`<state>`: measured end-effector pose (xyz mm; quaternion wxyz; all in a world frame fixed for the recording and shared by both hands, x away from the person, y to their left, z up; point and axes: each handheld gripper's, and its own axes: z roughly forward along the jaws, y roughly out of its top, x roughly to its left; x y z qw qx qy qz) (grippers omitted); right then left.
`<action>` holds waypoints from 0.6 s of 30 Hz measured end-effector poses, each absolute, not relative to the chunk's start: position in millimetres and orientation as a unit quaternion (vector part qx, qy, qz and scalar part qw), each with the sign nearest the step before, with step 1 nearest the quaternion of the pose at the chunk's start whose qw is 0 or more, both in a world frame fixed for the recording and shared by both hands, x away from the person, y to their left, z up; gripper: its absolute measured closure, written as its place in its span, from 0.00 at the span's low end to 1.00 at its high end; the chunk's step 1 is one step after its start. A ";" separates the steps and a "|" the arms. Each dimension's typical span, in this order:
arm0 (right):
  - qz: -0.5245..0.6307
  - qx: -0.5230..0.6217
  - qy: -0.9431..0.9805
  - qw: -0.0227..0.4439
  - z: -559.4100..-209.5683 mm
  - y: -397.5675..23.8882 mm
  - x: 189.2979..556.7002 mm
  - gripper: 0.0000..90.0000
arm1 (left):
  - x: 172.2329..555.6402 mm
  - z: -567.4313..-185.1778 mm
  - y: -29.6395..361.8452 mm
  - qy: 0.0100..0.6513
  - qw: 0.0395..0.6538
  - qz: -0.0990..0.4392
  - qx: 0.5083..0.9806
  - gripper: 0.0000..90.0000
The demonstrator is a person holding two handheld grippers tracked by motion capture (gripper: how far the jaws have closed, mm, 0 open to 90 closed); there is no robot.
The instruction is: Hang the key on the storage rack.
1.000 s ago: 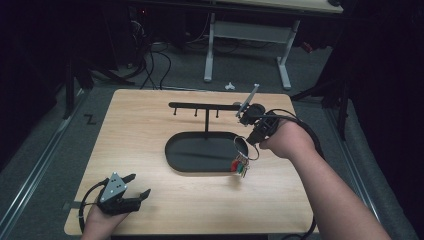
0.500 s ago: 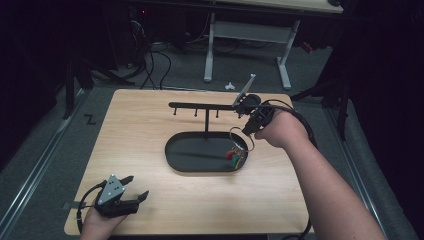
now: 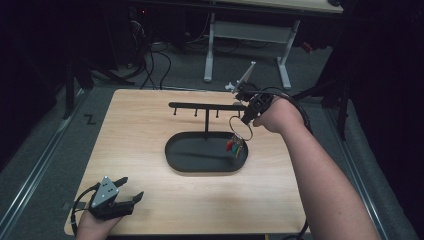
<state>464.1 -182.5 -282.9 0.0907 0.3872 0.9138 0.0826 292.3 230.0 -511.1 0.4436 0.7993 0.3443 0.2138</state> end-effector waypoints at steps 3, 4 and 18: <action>0.080 0.385 0.915 0.093 -284.3 -182.7 467.1 0.98 | 292.6 -511.4 229.2 0.342 0.443 0.215 0.800 0.28; 0.079 0.382 0.916 0.094 -284.4 -183.0 469.0 0.98 | 293.1 -511.5 229.1 0.342 0.443 0.212 0.801 0.28; 0.084 0.401 0.907 0.093 -286.8 -191.6 486.3 0.98 | 294.5 -512.3 226.7 0.339 0.443 0.213 0.802 0.28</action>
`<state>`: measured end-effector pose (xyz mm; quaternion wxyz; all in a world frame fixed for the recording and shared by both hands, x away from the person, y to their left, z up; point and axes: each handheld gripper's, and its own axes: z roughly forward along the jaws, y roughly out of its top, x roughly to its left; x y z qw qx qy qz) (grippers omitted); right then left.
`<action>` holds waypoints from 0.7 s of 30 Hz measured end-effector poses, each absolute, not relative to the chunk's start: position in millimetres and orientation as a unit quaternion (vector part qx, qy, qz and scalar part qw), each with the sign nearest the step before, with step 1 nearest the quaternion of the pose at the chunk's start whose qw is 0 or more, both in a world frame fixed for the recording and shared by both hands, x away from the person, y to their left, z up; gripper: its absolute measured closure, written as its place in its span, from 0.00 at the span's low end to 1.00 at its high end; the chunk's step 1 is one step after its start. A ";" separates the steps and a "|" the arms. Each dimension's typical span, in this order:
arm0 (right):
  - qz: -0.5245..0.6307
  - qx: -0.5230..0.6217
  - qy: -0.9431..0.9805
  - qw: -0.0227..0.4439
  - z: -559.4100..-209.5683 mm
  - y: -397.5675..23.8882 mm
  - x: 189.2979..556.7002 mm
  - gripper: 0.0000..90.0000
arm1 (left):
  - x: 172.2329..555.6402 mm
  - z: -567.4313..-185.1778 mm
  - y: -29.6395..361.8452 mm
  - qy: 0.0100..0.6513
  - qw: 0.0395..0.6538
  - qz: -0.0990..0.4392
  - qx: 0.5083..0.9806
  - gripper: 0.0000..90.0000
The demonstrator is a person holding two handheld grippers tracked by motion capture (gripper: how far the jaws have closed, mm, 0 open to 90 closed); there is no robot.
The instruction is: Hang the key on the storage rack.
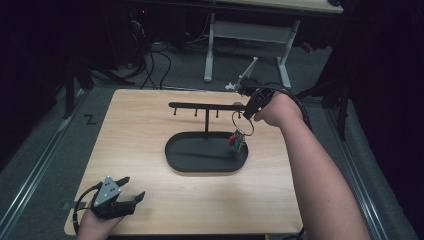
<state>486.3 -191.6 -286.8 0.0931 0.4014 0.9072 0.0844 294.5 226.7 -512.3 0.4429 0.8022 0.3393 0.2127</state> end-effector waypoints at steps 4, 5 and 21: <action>0.081 0.407 0.905 0.087 -290.1 -194.7 491.5 0.98 | 294.7 -512.2 227.6 0.339 0.443 0.211 0.802 0.28; 0.076 0.412 0.904 0.087 -291.5 -195.7 493.2 0.98 | 294.9 -512.3 227.6 0.339 0.443 0.211 0.803 0.28; 0.104 0.420 0.895 0.109 -289.7 -186.6 502.0 0.86 | 295.9 -512.7 228.8 0.340 0.445 0.210 0.802 0.28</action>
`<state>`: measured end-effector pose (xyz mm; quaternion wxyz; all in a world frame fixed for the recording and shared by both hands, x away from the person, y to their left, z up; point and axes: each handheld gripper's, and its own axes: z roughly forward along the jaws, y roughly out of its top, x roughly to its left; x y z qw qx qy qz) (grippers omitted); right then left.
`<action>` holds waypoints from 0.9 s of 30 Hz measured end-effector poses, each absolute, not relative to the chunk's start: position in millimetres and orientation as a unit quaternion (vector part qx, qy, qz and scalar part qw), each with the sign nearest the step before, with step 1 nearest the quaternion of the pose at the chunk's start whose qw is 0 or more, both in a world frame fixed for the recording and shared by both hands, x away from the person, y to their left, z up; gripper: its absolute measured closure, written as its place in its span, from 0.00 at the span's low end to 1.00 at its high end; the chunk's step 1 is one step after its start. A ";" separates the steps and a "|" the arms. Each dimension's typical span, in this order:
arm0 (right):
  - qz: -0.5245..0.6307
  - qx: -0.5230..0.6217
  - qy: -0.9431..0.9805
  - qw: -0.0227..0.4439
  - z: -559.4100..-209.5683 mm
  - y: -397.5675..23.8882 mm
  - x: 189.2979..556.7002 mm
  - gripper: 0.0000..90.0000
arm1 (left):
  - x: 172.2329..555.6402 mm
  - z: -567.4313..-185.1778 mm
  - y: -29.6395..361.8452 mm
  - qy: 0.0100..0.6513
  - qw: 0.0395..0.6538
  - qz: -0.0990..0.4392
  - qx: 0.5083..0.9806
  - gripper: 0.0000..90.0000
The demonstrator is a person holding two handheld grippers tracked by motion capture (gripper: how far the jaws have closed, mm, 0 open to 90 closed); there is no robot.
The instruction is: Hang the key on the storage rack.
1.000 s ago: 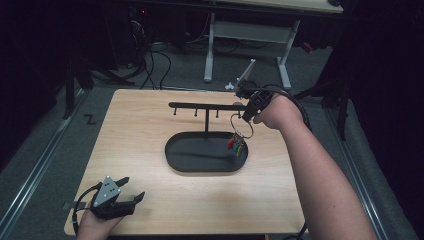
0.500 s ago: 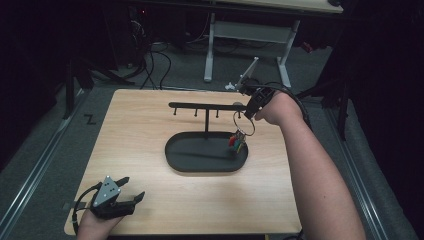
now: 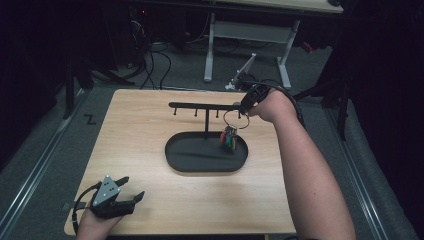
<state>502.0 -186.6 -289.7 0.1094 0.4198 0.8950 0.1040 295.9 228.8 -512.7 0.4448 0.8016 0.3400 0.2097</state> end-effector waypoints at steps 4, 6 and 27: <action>0.104 0.419 0.894 0.118 -285.6 -183.7 496.3 0.81 | 295.1 -512.2 228.8 0.340 0.445 0.210 0.801 0.28; 0.106 0.426 0.891 0.116 -285.1 -183.0 493.3 0.77 | 295.1 -511.9 228.5 0.339 0.444 0.209 0.803 0.28; 0.134 0.427 0.886 0.119 -315.5 -192.3 469.4 0.33 | 296.1 -512.2 226.9 0.342 0.446 0.210 0.800 0.28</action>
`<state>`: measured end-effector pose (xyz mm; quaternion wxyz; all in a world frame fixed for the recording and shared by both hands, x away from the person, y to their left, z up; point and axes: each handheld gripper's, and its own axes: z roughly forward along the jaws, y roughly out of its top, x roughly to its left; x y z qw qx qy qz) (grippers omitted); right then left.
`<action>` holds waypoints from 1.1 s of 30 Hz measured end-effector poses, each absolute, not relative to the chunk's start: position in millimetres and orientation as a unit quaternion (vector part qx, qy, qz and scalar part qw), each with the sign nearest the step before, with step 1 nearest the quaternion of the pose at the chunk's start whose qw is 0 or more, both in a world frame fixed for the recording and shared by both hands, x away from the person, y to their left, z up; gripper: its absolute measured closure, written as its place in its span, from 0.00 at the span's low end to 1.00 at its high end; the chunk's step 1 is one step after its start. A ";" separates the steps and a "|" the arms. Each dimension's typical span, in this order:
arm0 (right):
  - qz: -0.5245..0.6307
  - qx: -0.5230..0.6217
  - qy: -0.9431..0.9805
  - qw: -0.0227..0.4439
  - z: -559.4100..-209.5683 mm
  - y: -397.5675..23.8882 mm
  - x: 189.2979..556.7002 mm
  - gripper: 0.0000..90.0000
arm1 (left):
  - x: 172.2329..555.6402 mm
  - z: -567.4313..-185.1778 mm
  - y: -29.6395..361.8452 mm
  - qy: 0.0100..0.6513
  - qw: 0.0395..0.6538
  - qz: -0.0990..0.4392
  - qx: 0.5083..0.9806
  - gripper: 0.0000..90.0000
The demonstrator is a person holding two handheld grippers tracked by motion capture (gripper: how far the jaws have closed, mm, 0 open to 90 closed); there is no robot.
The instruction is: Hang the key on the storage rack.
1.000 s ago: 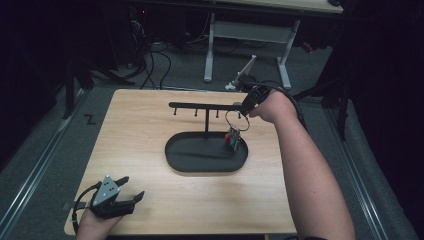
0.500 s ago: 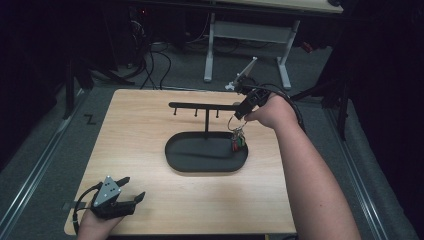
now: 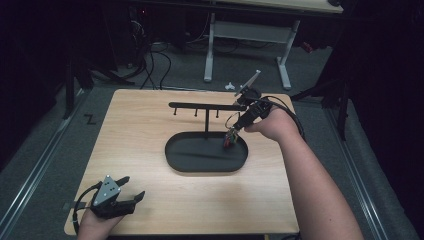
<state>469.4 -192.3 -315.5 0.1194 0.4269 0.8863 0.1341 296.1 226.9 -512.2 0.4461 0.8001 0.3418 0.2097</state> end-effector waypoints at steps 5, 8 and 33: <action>0.142 0.430 0.883 0.127 -322.8 -193.8 461.1 0.28 | 297.3 -512.2 224.8 0.340 0.442 0.208 0.803 0.28; 0.146 0.422 0.884 0.141 -328.7 -193.6 452.9 0.24 | 297.3 -512.9 222.8 0.340 0.441 0.210 0.804 0.28; 0.277 0.406 0.853 0.178 -443.2 -215.5 361.5 0.15 | 302.4 -516.4 214.0 0.332 0.435 0.200 0.813 0.28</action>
